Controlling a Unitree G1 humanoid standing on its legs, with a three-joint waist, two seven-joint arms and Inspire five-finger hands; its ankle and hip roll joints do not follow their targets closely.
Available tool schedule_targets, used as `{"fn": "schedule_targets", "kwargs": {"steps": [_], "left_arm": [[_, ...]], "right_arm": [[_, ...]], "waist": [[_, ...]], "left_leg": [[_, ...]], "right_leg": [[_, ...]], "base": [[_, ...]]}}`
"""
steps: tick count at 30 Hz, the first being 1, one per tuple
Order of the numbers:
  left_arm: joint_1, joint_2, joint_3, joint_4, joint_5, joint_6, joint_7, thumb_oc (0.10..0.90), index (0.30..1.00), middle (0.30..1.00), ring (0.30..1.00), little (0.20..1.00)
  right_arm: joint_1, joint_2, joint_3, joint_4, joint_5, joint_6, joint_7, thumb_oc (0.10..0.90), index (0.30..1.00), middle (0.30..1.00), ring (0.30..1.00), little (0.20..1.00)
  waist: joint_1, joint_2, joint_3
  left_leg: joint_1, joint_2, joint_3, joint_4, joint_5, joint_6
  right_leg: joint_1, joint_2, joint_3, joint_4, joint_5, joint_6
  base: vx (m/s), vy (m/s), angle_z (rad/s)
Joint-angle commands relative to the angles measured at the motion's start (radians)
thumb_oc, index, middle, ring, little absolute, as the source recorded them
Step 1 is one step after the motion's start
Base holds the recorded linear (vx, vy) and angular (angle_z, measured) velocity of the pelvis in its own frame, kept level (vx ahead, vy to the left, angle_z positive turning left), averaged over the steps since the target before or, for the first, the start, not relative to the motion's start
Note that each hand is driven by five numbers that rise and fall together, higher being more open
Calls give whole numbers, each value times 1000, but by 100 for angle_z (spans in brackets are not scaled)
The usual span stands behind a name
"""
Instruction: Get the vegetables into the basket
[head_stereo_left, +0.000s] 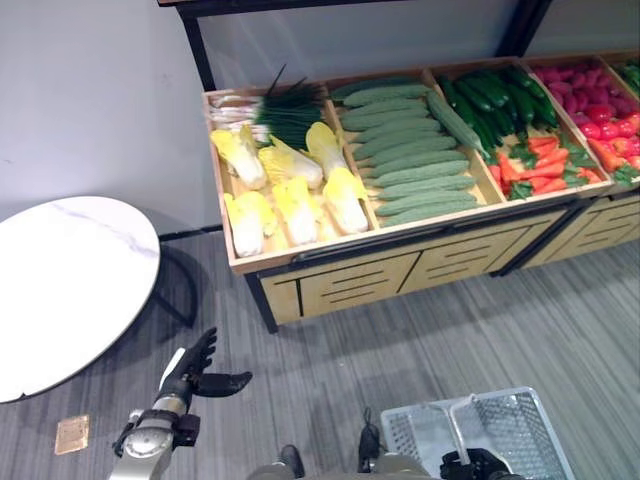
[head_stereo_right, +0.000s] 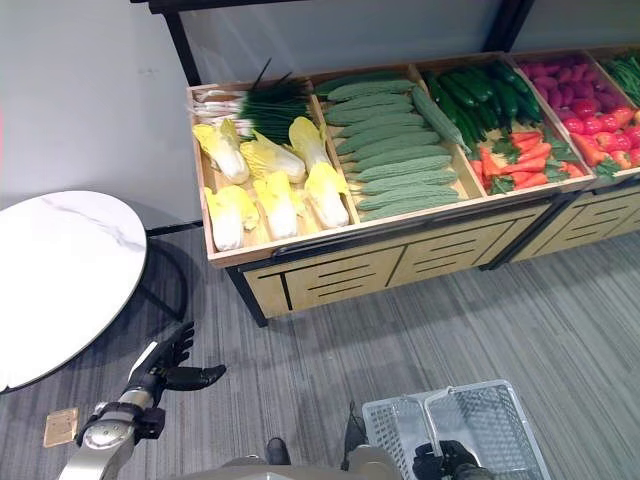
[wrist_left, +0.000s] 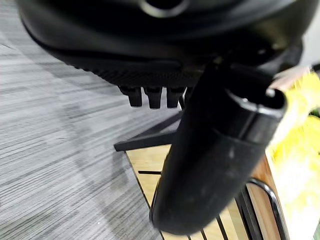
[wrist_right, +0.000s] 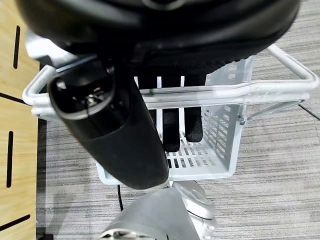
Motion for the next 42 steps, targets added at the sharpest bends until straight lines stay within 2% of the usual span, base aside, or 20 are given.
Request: {"fn": "schedule_targets", "kwargs": {"steps": [1, 6, 10, 13, 14, 18, 19, 20, 24, 25, 26, 27, 28, 29, 35, 36, 38, 42], "left_arm": [[-31, 45, 103, -181, -44, -81, -21, 900, 1000, 1000, 1000, 1000], [-50, 71, 186, -307, -16, -117, 38, 900, 1000, 1000, 1000, 1000], [-159, 109, 231, -333, 27, -152, 114, 900, 1000, 1000, 1000, 1000], [-291, 186, 230, -295, 174, -154, 196, 900, 1000, 1000, 1000, 1000], [-294, 186, 228, -293, 174, -155, 197, 900, 1000, 1000, 1000, 1000], [-410, 301, 195, -206, 340, -131, 263, 900, 1000, 1000, 1000, 1000], [-414, 301, 193, -203, 341, -132, 264, 900, 1000, 1000, 1000, 1000], [-471, 369, 156, -162, 429, -119, 276, 900, 1000, 1000, 1000, 1000], [-583, 453, 62, -87, 523, -96, 293, 900, 1000, 1000, 1000, 1000], [-590, 454, 56, -81, 523, -98, 295, 900, 1000, 1000, 1000, 1000], [-644, 495, 6, -32, 575, -81, 304, 900, 1000, 1000, 1000, 1000], [-741, 550, -88, 31, 657, -61, 321, 900, 1000, 1000, 1000, 1000], [-748, 550, -94, 35, 657, -62, 323, 900, 1000, 1000, 1000, 1000], [-798, 577, -145, 61, 699, -57, 326, 900, 1000, 1000, 1000, 1000], [-1018, 612, -375, 198, 820, -27, 361, 900, 1000, 1000, 1000, 1000], [-1028, 610, -384, 204, 819, -28, 363, 900, 1000, 1000, 1000, 1000], [-1142, 603, -491, 288, 873, 1, 391, 900, 1000, 1000, 1000, 1000], [-1214, 590, -573, 384, 890, 16, 395, 900, 1000, 1000, 1000, 1000]], "right_arm": [[-47, 9, -12, 37, -10, -27, 27, 400, 300, 300, 300, 300], [-41, 7, -16, 36, -5, -30, 24, 400, 300, 300, 300, 300], [-59, 3, -7, 31, -3, -34, 14, 400, 300, 300, 300, 300], [-77, -8, 4, 29, -4, -37, 4, 400, 300, 300, 300, 300], [-78, -7, 3, 29, -4, -37, 4, 400, 300, 300, 300, 300], [-89, -22, 9, 19, 4, -42, -3, 400, 300, 300, 300, 300], [-90, -22, 8, 19, 4, -42, -3, 400, 300, 300, 300, 300], [-86, -23, -3, 17, 36, -46, -1, 400, 300, 300, 300, 300], [-83, -22, -3, -2, 76, -53, -2, 400, 300, 300, 300, 300], [-82, -21, -5, -3, 76, -53, -2, 400, 300, 300, 300, 300], [-82, -24, 3, -27, 86, -58, -6, 400, 300, 300, 300, 300], [-86, -30, 13, -46, 94, -63, -12, 400, 300, 300, 300, 300], [-86, -29, 11, -46, 94, -63, -12, 400, 300, 300, 300, 300], [-88, -30, 19, -57, 95, -67, -14, 400, 300, 300, 300, 300], [-105, -38, 50, -50, 91, -77, -33, 400, 300, 300, 300, 300], [-105, -36, 47, -50, 91, -77, -33, 400, 300, 300, 300, 300], [-126, -43, 65, -45, 100, -86, -45, 400, 300, 300, 300, 300], [-142, -42, 78, -45, 111, -91, -58, 400, 300, 300, 300, 300]], "waist": [[28, -25, 2], [30, -14, -10], [22, -3, -22], [3, 15, -26], [4, 15, -25], [-19, 42, -26], [-18, 42, -25], [-36, 60, -26], [-68, 95, -24], [-64, 95, -25], [-83, 112, -22], [-99, 131, -16], [-96, 130, -16], [-105, 137, -11], [-137, 171, 15], [-134, 170, 14], [-152, 178, 32], [-160, 179, 55]], "left_leg": [[8, -7, -80, 1, -78, -14], [21, -4, -85, 1, -79, -23], [29, 0, -79, 1, -80, -33], [30, 4, -51, 1, -75, -36], [30, 4, -50, 1, -75, -36], [31, 5, -29, 1, -76, -41], [30, 5, -29, 1, -76, -41], [27, 4, -16, 1, -78, -45], [8, 1, -8, 1, -83, -53], [5, 2, -6, 1, -81, -53], [-11, 0, 1, 1, -80, -56], [-31, -2, 17, 1, -75, -58], [-33, -2, 19, 1, -73, -57], [-44, -2, 26, 1, -69, -58], [-98, -4, 55, 1, -57, -63], [-99, -4, 55, 1, -56, -63], [-132, 0, 70, 1, -46, -66], [-154, 6, 95, 1, -39, -67]], "right_leg": [[34, -77, -7, 75, -67, 93], [59, -73, -16, 52, -76, 86], [67, -70, -11, 44, -88, 83], [62, -64, -3, 36, -90, 69], [62, -64, -2, 36, -90, 69], [53, -61, 17, 29, -92, 69], [53, -61, 17, 29, -92, 69], [47, -60, 29, 18, -86, 72], [20, -64, 53, 3, -73, 87], [18, -63, 54, 0, -69, 85], [-1, -64, 65, -8, -61, 89], [-28, -64, 78, -14, -47, 92], [-30, -64, 78, -15, -44, 90], [-44, -64, 84, -16, -37, 92], [-120, -63, 120, -16, -16, 99], [-121, -63, 120, -16, -15, 99], [-163, -59, 138, -16, -4, 103], [-201, -50, 164, -16, 8, 100]], "base": [[27, -66, 18], [11, -75, 15], [3, -67, 5], [-31, -61, -4], [11, -40, -10], [16, -21, -16], [26, -6, -23], [66, 3, -24], [22, 4, -14], [5, -13, -17], [-11, -13, -28], [-10, -13, -26], [-19, -18, -29], [-6, -19, -25], [5, -30, -24], [3, -46, -23], [6, -68, -27], [41, -58, -29]]}}
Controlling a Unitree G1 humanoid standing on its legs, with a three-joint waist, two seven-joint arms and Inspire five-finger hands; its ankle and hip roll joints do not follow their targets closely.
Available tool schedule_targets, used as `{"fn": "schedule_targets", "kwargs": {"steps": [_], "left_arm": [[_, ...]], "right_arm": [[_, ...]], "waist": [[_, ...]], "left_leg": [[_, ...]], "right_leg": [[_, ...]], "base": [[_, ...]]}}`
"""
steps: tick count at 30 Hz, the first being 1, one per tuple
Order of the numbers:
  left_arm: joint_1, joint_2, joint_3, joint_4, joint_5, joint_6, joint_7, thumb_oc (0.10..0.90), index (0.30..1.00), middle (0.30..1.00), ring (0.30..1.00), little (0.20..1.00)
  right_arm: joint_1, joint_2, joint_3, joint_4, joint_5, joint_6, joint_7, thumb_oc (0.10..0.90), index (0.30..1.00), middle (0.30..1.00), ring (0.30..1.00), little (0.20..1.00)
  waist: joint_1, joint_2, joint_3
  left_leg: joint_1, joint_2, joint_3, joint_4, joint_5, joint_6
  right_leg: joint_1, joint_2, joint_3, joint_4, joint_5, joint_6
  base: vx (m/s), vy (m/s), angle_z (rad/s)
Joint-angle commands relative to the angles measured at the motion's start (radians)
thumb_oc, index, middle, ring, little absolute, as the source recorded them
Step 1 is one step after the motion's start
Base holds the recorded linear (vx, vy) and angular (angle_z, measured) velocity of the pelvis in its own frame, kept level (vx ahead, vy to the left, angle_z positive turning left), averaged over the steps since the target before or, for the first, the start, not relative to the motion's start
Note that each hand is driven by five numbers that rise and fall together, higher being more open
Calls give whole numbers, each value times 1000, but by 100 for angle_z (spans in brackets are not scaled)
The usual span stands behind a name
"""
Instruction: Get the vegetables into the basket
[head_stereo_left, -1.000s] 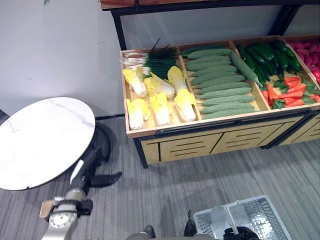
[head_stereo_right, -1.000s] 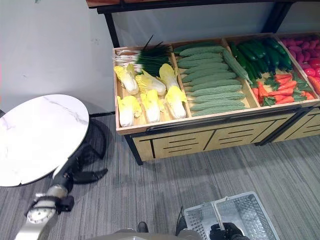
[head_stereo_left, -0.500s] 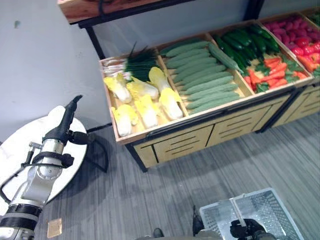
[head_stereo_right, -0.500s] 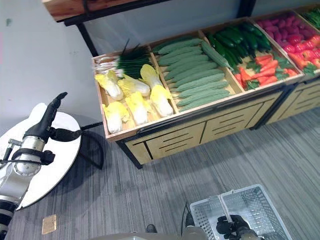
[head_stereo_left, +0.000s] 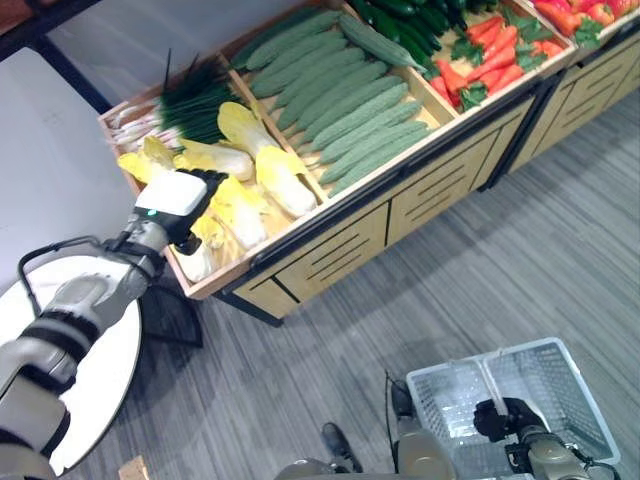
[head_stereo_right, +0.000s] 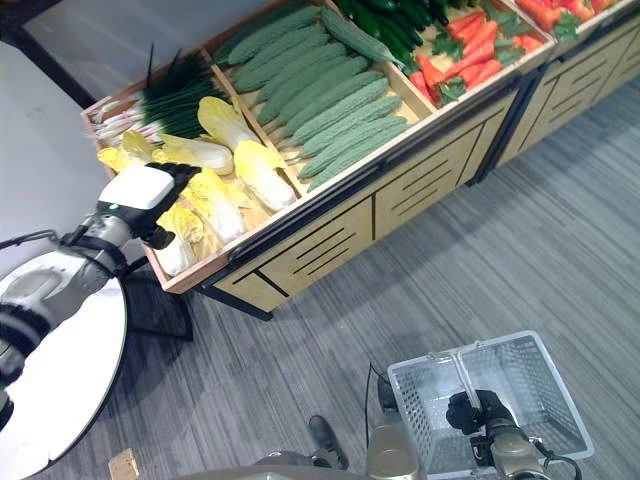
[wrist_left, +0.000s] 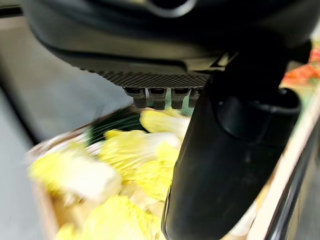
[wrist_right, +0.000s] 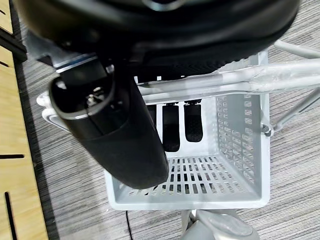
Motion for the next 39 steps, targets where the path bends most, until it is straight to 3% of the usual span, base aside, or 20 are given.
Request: {"fn": "schedule_targets", "kwargs": {"steps": [1, 6, 21, 26, 27, 33, 39], "left_arm": [[-138, 59, 99, 91, 28, 64, 72, 900, 1000, 1000, 1000, 1000], [-212, 7, 10, 242, 63, 97, 60, 900, 1000, 1000, 1000, 1000], [-233, -81, -6, 430, 42, 134, 40, 900, 1000, 1000, 1000, 1000], [-241, -96, -19, 452, 41, 130, 20, 900, 1000, 1000, 1000, 1000], [-240, -101, -17, 455, 37, 129, 17, 400, 300, 300, 300, 300], [-233, -102, -5, 423, 25, 123, 25, 400, 300, 300, 300, 300], [-188, -75, 51, 277, 5, 116, 57, 400, 300, 300, 300, 300]], "right_arm": [[2, 93, 58, 0, 52, -30, 21, 400, 300, 300, 300, 300], [-27, 99, 63, 19, 81, -31, -1, 400, 300, 300, 300, 300], [-57, 115, 86, 26, 117, -34, -25, 400, 300, 300, 300, 300], [-57, 124, 116, 21, 102, -37, -23, 400, 300, 300, 300, 300], [-54, 128, 119, 25, 103, -39, -22, 400, 300, 300, 300, 300], [-45, 132, 129, 21, 94, -41, -17, 400, 300, 300, 300, 300], [-24, 135, 124, 25, 83, -38, -12, 400, 300, 300, 300, 300]], "waist": [[-8, -13, 26], [-14, -14, 57], [-12, -25, 87], [-5, -46, 92], [-4, -50, 90], [3, -64, 81], [22, -76, 61]], "left_leg": [[15, 11, -39, 1, -39, -54], [-15, 19, -20, 1, -28, -61], [-65, 29, -13, 1, -10, -73], [-72, 37, -8, 1, -8, -75], [-73, 39, -8, 1, -8, -76], [-68, 41, -13, 1, -9, -76], [-31, 40, -34, 1, -22, -71]], "right_leg": [[40, -73, 2, -1, -66, 120], [2, -65, 16, -1, -56, 119], [-50, -57, 21, -1, -43, 112], [-58, -50, 23, -1, -42, 110], [-59, -50, 21, -1, -42, 109], [-54, -48, 15, -1, -45, 109], [-10, -49, -2, -1, -59, 108]], "base": [[53, -70, -42], [54, -62, -23], [27, -18, -3], [1, -6, -1], [0, 0, 0], [0, 0, 0], [-7, 5, 2]]}}
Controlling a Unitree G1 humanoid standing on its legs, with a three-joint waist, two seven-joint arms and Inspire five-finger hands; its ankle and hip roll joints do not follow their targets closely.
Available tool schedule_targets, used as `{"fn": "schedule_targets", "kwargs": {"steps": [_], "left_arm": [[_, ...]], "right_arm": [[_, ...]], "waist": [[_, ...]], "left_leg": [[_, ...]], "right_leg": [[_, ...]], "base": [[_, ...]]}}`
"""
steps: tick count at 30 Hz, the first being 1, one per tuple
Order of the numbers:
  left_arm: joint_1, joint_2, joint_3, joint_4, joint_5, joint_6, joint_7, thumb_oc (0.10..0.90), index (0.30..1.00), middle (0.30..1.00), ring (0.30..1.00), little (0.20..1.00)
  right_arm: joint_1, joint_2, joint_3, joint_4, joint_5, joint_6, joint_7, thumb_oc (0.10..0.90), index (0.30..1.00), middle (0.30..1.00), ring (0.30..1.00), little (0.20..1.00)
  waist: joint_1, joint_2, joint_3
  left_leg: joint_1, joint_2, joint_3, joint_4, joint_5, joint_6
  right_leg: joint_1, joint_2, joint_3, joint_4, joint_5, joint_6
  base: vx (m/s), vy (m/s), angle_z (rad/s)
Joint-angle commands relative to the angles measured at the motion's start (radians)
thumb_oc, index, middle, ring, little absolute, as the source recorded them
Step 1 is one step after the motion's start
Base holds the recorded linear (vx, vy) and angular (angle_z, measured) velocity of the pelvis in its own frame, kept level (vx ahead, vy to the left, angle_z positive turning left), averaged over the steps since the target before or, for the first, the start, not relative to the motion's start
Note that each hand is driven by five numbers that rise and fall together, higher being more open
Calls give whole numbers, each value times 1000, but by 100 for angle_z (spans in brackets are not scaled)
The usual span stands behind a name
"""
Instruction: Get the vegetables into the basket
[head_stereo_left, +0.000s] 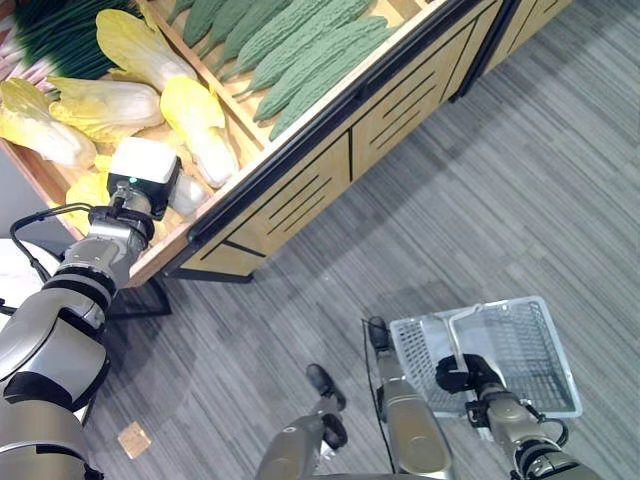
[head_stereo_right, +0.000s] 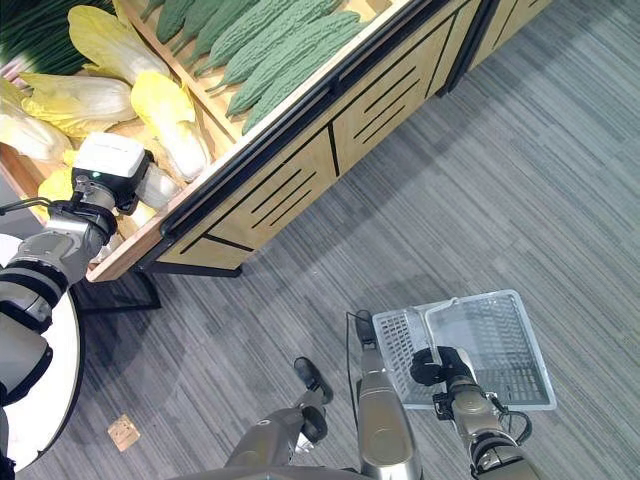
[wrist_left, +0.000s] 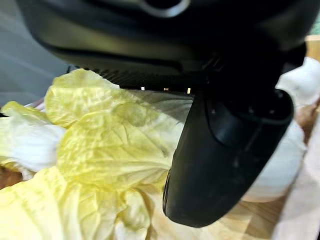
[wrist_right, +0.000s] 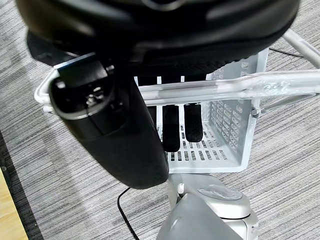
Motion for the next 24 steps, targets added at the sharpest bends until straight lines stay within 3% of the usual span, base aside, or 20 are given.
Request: {"fn": "schedule_targets", "kwargs": {"steps": [1, 8, 16, 18, 19, 24], "left_arm": [[-25, 63, 69, -61, -34, 1, 52, 400, 300, 300, 300, 300], [-2, 131, 106, -250, -8, -15, 65, 400, 300, 300, 300, 300], [112, 242, 259, -557, -2, -53, 65, 400, 300, 300, 300, 300], [159, 261, 315, -635, 2, -65, 60, 400, 300, 300, 300, 300], [240, 280, 395, -712, 23, -70, 63, 400, 300, 300, 300, 300], [426, 231, 586, -849, 22, -73, 56, 400, 300, 300, 300, 300]], "right_arm": [[86, 47, 21, 17, 2, -17, 19, 400, 300, 300, 300, 300], [114, 53, 1, 52, -34, -4, 27, 400, 300, 300, 300, 300], [152, 81, -22, 78, -56, 12, 45, 400, 300, 300, 300, 300], [163, 91, -30, 79, -57, 16, 51, 400, 300, 300, 300, 300], [173, 100, -31, 82, -63, 19, 56, 400, 300, 300, 300, 300], [169, 126, -39, 93, -69, 34, 59, 400, 300, 300, 300, 300]], "waist": [[32, -20, -80], [56, -39, -134], [85, -63, -203], [94, -69, -222], [102, -77, -243], [124, -105, -282]], "left_leg": [[28, 25, -76, 2, -38, -49], [107, 22, -104, 2, -66, -40], [185, 15, -130, 2, -89, -33], [201, 12, -137, 2, -95, -30], [217, 11, -146, 2, -103, -28], [243, 4, -152, 2, -100, -19]], "right_leg": [[80, -76, -56, -2, -103, 123], [172, -79, -83, -2, -129, 124], [265, -82, -105, -2, -154, 123], [283, -82, -111, -2, -160, 124], [302, -86, -115, -2, -167, 125], [338, -92, -138, 4, -172, 116]], "base": [[-24, 28, 6], [-21, 40, 17], [-20, 44, 13], [-43, 49, 18], [-107, 32, 21], [-91, 37, 9]]}}
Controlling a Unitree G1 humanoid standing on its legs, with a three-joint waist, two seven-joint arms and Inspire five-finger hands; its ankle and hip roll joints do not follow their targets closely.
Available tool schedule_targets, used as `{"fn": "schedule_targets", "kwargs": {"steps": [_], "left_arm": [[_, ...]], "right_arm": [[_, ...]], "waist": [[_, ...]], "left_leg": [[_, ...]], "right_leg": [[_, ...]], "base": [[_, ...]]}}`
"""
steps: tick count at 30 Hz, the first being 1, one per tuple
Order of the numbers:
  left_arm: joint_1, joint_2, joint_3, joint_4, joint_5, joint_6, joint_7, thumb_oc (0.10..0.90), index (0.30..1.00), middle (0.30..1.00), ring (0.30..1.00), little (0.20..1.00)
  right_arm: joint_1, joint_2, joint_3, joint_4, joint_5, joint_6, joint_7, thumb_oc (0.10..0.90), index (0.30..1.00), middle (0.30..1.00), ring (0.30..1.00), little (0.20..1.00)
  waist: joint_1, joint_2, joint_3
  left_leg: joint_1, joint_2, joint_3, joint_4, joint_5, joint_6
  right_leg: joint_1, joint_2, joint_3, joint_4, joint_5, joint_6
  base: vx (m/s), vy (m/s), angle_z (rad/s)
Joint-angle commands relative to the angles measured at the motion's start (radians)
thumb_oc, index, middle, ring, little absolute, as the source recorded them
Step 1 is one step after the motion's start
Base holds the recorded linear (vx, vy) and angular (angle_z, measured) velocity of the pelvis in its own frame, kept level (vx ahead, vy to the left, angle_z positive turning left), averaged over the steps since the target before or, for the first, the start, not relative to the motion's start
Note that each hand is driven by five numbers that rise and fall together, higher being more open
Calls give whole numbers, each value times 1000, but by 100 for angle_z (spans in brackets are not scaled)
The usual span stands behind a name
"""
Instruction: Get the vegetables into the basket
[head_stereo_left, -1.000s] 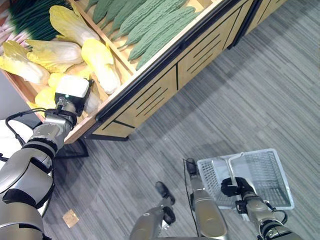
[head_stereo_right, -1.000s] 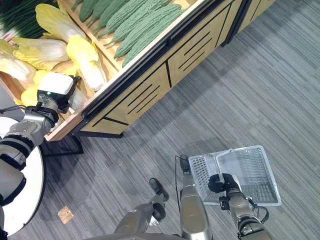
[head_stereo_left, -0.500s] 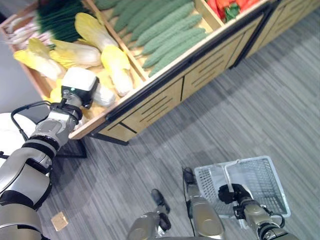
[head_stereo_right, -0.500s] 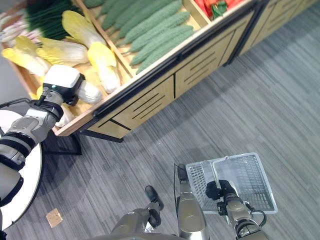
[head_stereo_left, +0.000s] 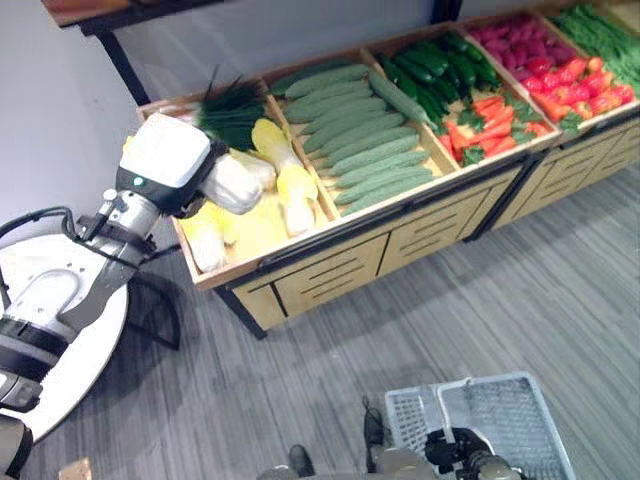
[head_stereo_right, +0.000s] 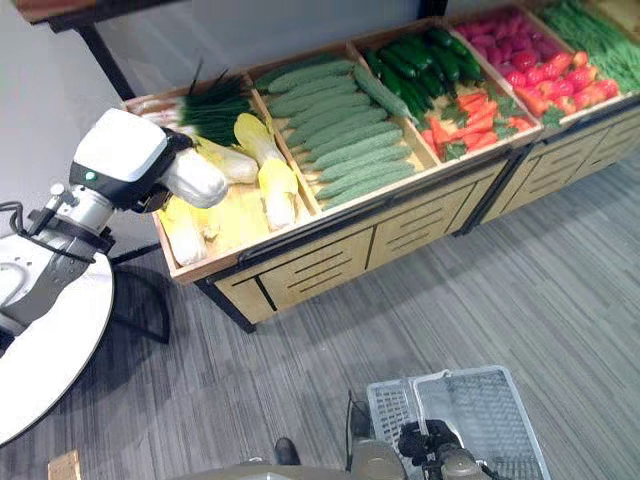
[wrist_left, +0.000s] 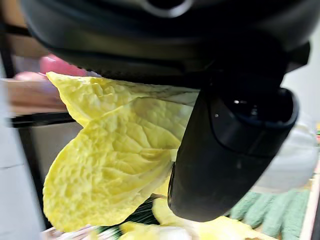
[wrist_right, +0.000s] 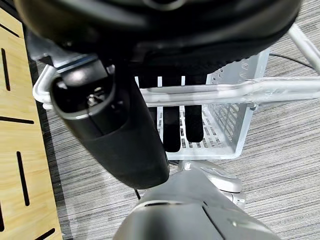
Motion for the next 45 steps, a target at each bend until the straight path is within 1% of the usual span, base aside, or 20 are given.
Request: {"fn": "schedule_targets", "kwargs": {"steps": [1, 2, 3, 4, 5, 7, 8, 13, 21, 25, 29, 33, 36, 37, 38, 39, 40, 43, 44, 45], "left_arm": [[-23, -36, 193, -58, -47, -2, 40, 400, 300, 300, 300, 300], [24, -56, 234, -98, -63, -6, 21, 400, 300, 300, 300, 300], [94, -102, 283, -147, -95, 0, -13, 400, 300, 300, 300, 300], [124, -120, 310, -179, -98, 3, -24, 400, 300, 300, 300, 300], [168, -164, 336, -239, -108, 0, -42, 400, 300, 300, 300, 300], [190, -187, 347, -259, -114, -7, -49, 400, 300, 300, 300, 300], [229, -225, 368, -296, -130, -12, -60, 400, 300, 300, 300, 300], [308, -291, 408, -373, -162, -26, -81, 400, 300, 300, 300, 300], [326, -307, 421, -404, -190, -34, -90, 400, 300, 300, 300, 300], [306, -311, 399, -403, -210, -35, -105, 400, 300, 300, 300, 300], [263, -310, 360, -378, -222, -31, -120, 400, 300, 300, 300, 300], [229, -310, 330, -364, -238, -33, -132, 400, 300, 300, 300, 300], [215, -308, 313, -358, -244, -35, -139, 400, 300, 300, 300, 300], [213, -307, 309, -357, -247, -36, -141, 400, 300, 300, 300, 300], [207, -300, 304, -356, -252, -34, -146, 400, 300, 300, 300, 300], [207, -300, 304, -356, -252, -34, -146, 400, 300, 300, 300, 300], [209, -300, 307, -352, -257, -34, -144, 400, 300, 300, 300, 300], [219, -294, 324, -351, -254, -22, -137, 400, 300, 300, 300, 300], [225, -293, 333, -356, -252, -17, -135, 400, 300, 300, 300, 300], [237, -293, 343, -360, -246, -16, -136, 400, 300, 300, 300, 300]], "right_arm": [[-12, 15, -19, 26, -16, -24, 17, 400, 300, 300, 300, 300], [-13, 17, -22, 31, -18, -18, 21, 400, 300, 300, 300, 300], [-15, 25, -28, 37, -23, -3, 27, 400, 300, 300, 300, 300], [-17, 27, -28, 40, -24, 1, 27, 400, 300, 300, 300, 300], [-21, 33, -30, 43, -25, 7, 30, 400, 300, 300, 300, 300], [-22, 35, -31, 45, -26, 10, 34, 400, 300, 300, 300, 300], [-26, 41, -31, 45, -31, 15, 38, 400, 300, 300, 300, 300], [-27, 44, -26, 43, -46, 18, 43, 400, 300, 300, 300, 300], [-27, 41, -13, 42, -68, 18, 43, 400, 300, 300, 300, 300], [-18, 34, -22, 49, -75, 18, 37, 400, 300, 300, 300, 300], [3, 17, -68, 56, -62, 18, 28, 400, 300, 300, 300, 300], [21, 9, -108, 72, -44, 20, 23, 400, 300, 300, 300, 300], [37, 7, -120, 82, -48, 21, 25, 400, 300, 300, 300, 300], [40, 6, -123, 84, -49, 21, 24, 400, 300, 300, 300, 300], [45, 6, -123, 85, -57, 20, 25, 400, 300, 300, 300, 300], [44, 6, -123, 85, -57, 20, 25, 400, 300, 300, 300, 300], [44, 6, -121, 80, -59, 19, 24, 400, 300, 300, 300, 300], [41, 5, -114, 75, -66, 16, 19, 400, 300, 300, 300, 300], [38, 5, -108, 71, -72, 14, 15, 400, 300, 300, 300, 300], [34, 5, -104, 70, -79, 13, 13, 400, 300, 300, 300, 300]], "waist": [[8, 5, -81], [10, 2, -85], [23, -7, -91], [24, -9, -94], [35, -16, -98], [38, -18, -99], [47, -26, -101], [63, -36, -102], [72, -45, -100], [59, -47, -100], [36, -43, -88], [4, -31, -72], [-21, -23, -54], [-28, -19, -47], [-44, -8, -24], [-42, -7, -24], [-38, -2, -13], [-23, 13, 0], [-18, 13, -2], [-15, 7, -7]], "left_leg": [[43, 9, -47, 2, -90, -19], [49, 7, -53, 2, -93, -16], [59, 5, -63, 2, -96, -11], [63, 3, -68, 2, -98, -10], [66, 1, -80, 2, -100, -7], [67, 0, -84, 2, -101, -5], [66, -2, -94, 2, -101, -2], [55, -9, -118, 2, -100, 5], [36, -16, -149, 2, -94, 10], [43, -27, -152, 2, -104, 20], [56, -46, -122, 2, -120, 42], [75, -70, -69, 5, -147, 72], [83, -79, -41, 19, -169, 83], [84, -80, -26, 19, -171, 85], [91, -76, 30, 13, -173, 89], [91, -76, 33, 13, -173, 89], [92, -67, 61, 14, -173, 87], [98, -48, 127, 12, -169, 78], [98, -44, 149, 17, -169, 71], [96, -44, 170, 21, -169, 65]], "right_leg": [[93, -65, -41, 9, -136, 102], [103, -68, -46, 10, -139, 102], [116, -71, -54, 16, -144, 100], [123, -73, -59, 17, -147, 100], [134, -76, -74, 18, -150, 99], [137, -78, -79, 19, -150, 99], [143, -81, -87, 20, -150, 99], [147, -89, -108, 19, -146, 98], [150, -98, -135, 20, -137, 98], [150, -109, -133, 35, -131, 107], [132, -124, -94, 55, -100, 125], [93, -143, -37, 94, -53, 149], [70, -149, 7, 107, -21, 165], [57, -149, 17, 113, -6, 170], [12, -150, 13, 145, 25, 183], [10, -149, 16, 148, 25, 183], [-9, -156, -34, 175, 16, 187], [-17, -198, -252, 255, -62, 169], [-3, -206, -327, 263, -87, 161], [13, -211, -377, 246, -80, 165]], "base": [[-82, 47, 20], [-85, 58, 26], [-53, 53, 22], [-62, 70, 28], [-52, 63, 29], [-41, 49, 33], [-41, 40, 21], [-30, 44, 11], [-6, 26, 14], [7, 97, 6], [-8, 195, -9], [-8, 200, -41], [4, 176, -55], [-29, 216, -66], [-57, 156, -70], [-62, 125, -77], [-32, 38, -103], [-25, 42, -119], [23, -45, -64], [23, -47, -68]]}}
